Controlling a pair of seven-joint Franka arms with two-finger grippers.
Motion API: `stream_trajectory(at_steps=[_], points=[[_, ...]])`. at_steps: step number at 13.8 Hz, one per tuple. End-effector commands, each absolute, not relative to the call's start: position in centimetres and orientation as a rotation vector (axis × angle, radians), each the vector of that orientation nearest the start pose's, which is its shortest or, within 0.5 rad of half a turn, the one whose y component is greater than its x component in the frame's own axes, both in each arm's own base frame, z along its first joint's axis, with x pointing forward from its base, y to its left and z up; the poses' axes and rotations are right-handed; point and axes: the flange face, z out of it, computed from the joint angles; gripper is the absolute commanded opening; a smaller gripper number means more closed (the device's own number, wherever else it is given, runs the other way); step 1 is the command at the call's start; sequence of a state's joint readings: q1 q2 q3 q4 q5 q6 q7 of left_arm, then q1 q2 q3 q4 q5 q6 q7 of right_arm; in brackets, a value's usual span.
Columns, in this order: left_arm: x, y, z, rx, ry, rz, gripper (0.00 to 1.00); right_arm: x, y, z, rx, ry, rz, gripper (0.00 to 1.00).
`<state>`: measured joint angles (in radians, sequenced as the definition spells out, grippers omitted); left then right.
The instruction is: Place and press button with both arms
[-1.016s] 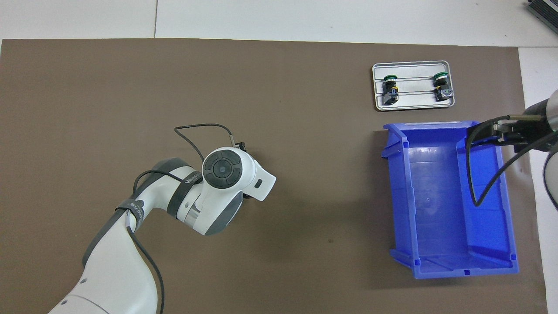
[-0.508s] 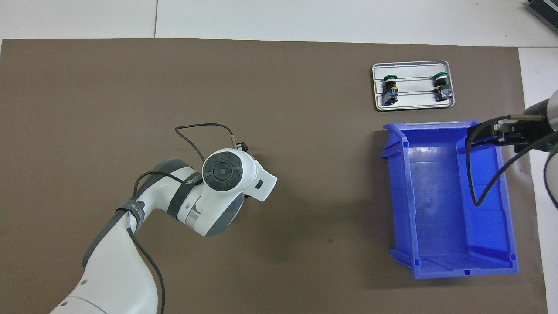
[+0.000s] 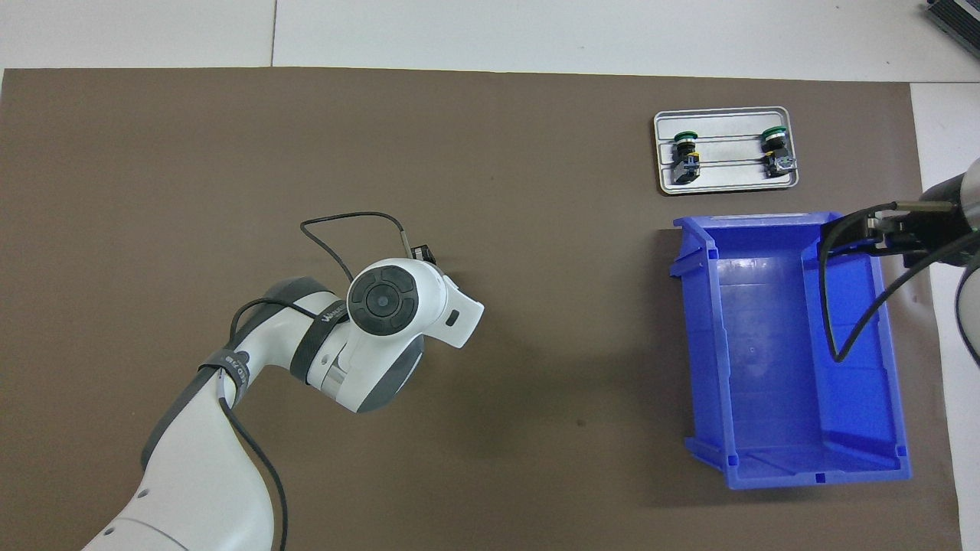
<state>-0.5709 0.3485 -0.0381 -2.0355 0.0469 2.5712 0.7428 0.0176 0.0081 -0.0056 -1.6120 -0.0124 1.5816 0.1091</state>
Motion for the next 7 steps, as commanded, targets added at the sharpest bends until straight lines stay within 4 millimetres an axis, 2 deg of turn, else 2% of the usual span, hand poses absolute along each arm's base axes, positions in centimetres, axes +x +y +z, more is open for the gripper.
stream_trajectory(at_steps=[1,3,5,7], points=[[50.4,-34.7,28.9,-2.404,1.941,-0.297,0.13,55.1,1.1,60.5,-3.150,0.125,0.050,1.00],[51.0,-34.6,29.4,-2.417,1.922,-0.311,0.10,55.1,1.4,60.5,-3.150,0.116,0.050,1.00],[51.9,-35.0,30.8,-2.473,1.850,-0.363,0.09,55.1,1.3,60.5,-3.150,0.120,0.050,1.00],[53.7,-33.8,32.3,-2.533,1.760,-0.415,0.09,55.1,1.2,60.5,-3.150,0.123,0.050,1.00]])
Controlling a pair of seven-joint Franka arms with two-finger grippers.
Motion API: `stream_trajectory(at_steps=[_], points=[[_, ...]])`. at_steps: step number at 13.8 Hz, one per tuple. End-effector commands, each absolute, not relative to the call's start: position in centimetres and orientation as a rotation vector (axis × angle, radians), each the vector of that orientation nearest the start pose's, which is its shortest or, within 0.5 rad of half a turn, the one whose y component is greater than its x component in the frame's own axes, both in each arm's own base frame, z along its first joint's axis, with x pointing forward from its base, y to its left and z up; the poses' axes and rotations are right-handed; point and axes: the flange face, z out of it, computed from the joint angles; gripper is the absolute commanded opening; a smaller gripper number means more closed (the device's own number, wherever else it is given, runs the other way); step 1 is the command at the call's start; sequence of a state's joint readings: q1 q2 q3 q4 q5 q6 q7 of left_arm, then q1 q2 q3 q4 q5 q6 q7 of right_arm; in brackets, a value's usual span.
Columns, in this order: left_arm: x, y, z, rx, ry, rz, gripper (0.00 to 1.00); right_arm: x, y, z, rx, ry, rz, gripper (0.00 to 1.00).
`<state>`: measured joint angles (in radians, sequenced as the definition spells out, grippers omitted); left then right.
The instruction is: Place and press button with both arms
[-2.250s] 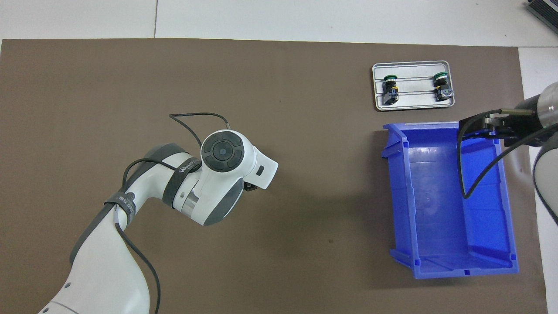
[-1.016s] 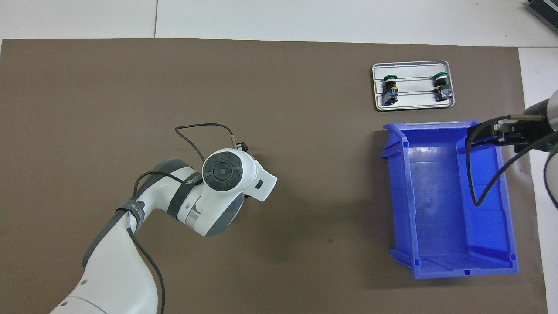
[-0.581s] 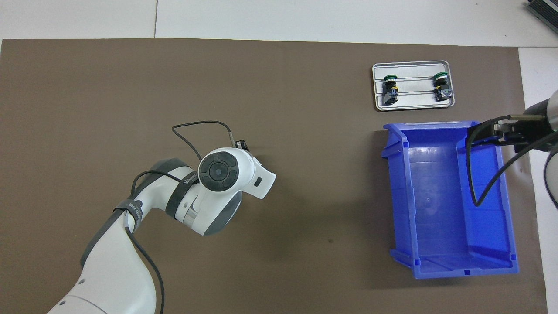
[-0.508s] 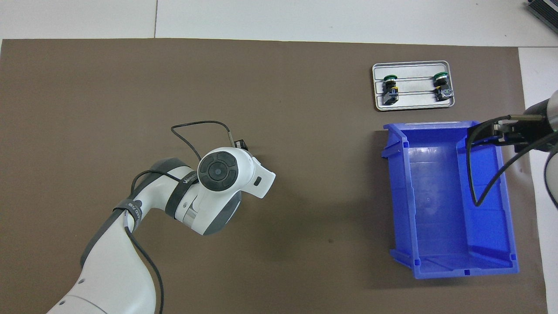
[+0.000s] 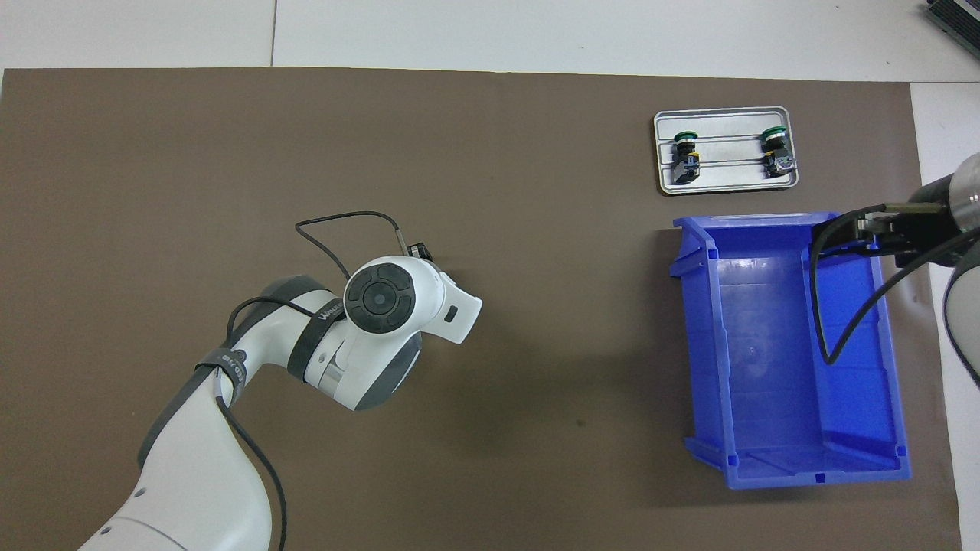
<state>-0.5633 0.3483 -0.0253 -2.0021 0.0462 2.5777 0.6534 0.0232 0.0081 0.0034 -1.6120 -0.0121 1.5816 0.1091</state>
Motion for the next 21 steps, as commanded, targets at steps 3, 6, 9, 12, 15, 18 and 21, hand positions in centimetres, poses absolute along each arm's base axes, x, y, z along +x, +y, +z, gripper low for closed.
stream_trajectory(at_steps=[3,6,9,12,15,18,21], points=[[54.6,-32.6,33.1,-2.550,1.726,-0.436,0.09,55.1,1.3,60.5,-3.150,0.118,0.050,1.00],[55.6,-31.7,34.3,-2.636,1.656,-0.480,0.09,55.1,1.3,60.5,-3.150,0.120,0.050,1.00],[57.1,-29.7,35.9,-2.696,1.580,-0.532,0.00,55.1,1.3,60.5,-3.150,0.120,0.050,1.00],[58.6,-28.3,38.1,-2.781,1.495,-0.615,0.00,55.1,1.3,60.5,-3.150,0.118,0.050,1.00],[59.7,-27.4,39.6,-2.881,1.398,-0.680,0.00,55.1,1.3,60.5,-3.150,0.118,0.050,1.00],[60.3,-26.0,42.2,-3.002,1.325,-0.653,0.00,55.1,1.3,60.5,-3.150,0.118,0.050,1.00],[61.9,-22.9,45.2,-3.081,1.321,-0.505,0.00,55.1,1.3,60.5,-3.150,0.120,0.050,1.00]])
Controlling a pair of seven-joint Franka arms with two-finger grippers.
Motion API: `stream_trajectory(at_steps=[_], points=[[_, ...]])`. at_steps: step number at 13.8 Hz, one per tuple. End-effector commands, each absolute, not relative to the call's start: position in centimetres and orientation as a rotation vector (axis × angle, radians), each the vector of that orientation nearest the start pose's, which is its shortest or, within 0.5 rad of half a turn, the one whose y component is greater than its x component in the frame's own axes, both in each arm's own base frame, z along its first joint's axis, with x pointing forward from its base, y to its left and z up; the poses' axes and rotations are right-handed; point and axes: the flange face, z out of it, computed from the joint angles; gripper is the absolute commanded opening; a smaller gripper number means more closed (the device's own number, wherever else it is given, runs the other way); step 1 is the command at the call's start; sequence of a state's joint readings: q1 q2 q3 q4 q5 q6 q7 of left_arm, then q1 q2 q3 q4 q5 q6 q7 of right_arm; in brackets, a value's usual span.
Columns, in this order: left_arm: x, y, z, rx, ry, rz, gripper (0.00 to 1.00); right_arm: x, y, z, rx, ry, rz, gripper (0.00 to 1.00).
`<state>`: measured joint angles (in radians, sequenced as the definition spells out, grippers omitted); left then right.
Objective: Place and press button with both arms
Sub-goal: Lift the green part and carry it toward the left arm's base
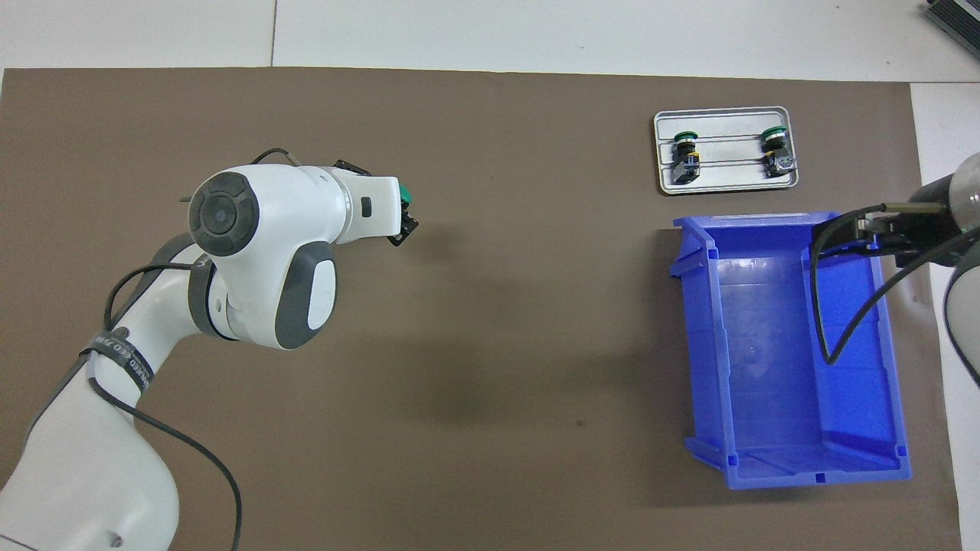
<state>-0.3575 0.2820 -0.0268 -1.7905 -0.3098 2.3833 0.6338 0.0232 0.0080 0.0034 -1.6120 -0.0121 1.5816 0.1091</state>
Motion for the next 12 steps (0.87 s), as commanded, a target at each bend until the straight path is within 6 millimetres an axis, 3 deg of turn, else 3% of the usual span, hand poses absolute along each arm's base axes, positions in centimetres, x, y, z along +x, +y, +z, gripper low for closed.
stream_trajectory(at_steps=[1,3,7,12], points=[[62.6,-21.1,45.8,-3.124,1.300,-0.497,0.00,55.1,1.3,60.5,-3.150,0.118,0.050,1.00],[62.8,-18.4,47.2,-3.200,1.351,-0.560,0.00,55.1,1.3,60.5,-3.150,0.118,0.050,1.00],[62.5,-11.8,47.3,-3.196,1.625,-0.724,0.00,55.1,1.3,60.5,-3.150,0.120,0.050,1.00],[59.8,-8.9,45.1,-3.154,1.776,-1.030,0.00,55.1,1.3,60.5,-3.150,0.118,0.050,1.00]])
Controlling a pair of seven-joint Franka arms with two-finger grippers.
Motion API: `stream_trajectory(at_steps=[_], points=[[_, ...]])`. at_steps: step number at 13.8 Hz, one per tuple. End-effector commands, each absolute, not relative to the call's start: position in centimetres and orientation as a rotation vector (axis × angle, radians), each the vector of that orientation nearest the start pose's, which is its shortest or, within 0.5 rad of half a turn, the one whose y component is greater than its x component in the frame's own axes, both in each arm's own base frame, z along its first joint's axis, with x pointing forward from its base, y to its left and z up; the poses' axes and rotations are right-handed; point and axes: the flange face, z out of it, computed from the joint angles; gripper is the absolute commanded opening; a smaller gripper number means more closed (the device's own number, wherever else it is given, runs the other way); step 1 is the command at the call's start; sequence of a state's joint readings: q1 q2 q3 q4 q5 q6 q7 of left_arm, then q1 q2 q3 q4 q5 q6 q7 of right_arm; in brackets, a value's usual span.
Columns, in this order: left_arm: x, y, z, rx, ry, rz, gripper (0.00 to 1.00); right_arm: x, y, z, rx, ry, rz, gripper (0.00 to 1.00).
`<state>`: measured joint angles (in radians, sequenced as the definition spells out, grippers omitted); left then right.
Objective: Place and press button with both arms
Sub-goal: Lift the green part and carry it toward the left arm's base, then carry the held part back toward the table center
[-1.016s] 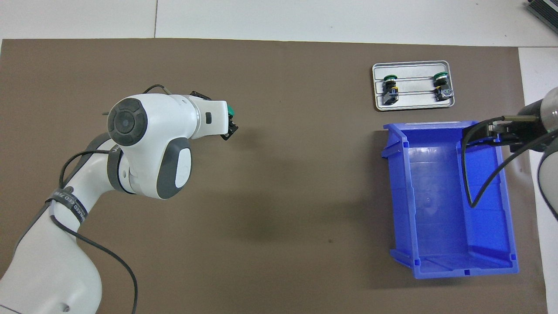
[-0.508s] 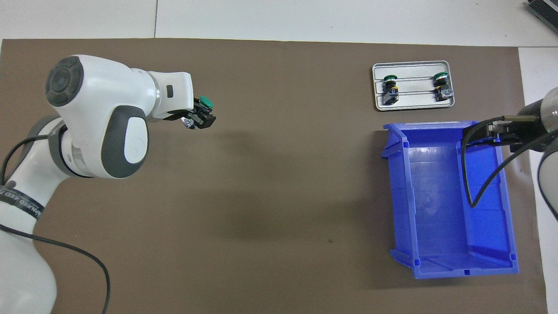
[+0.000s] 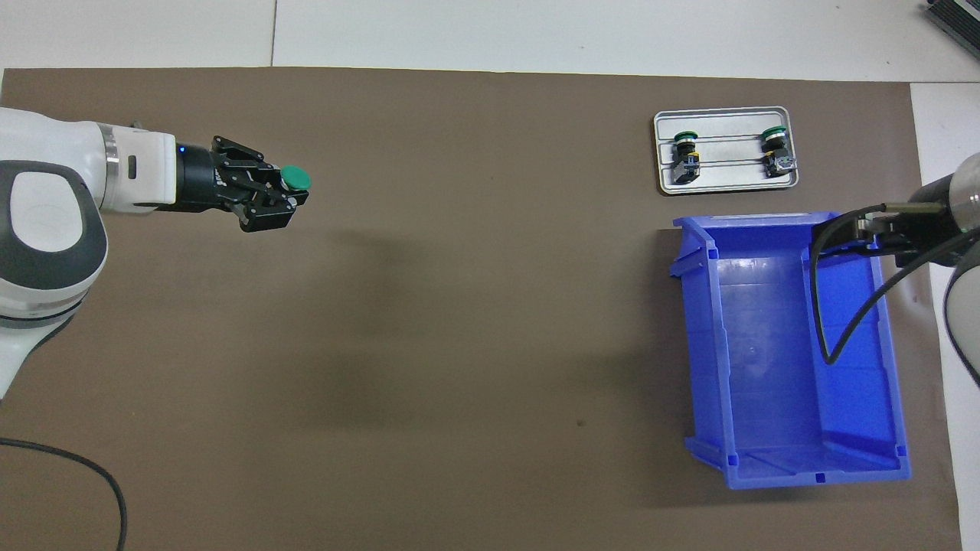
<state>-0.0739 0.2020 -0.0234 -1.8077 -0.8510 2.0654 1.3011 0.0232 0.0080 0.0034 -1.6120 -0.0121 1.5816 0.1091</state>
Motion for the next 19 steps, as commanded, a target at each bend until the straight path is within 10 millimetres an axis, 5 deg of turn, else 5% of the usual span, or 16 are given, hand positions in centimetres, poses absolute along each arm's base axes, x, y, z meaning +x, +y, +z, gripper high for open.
stream_trajectory(at_steps=[1,10,19], points=[[59.1,-8.2,44.6,2.082,-1.188,0.728,0.02,55.1,1.3,60.5,-3.150,0.120,0.050,1.00],[52.3,-7.2,38.0,2.051,-1.172,0.944,0.22,55.1,1.3,60.5,-3.150,0.118,0.050,1.00],[48.6,-9.1,33.8,1.966,-1.059,1.064,0.27,55.1,1.3,60.5,-3.150,0.118,0.050,1.00]])
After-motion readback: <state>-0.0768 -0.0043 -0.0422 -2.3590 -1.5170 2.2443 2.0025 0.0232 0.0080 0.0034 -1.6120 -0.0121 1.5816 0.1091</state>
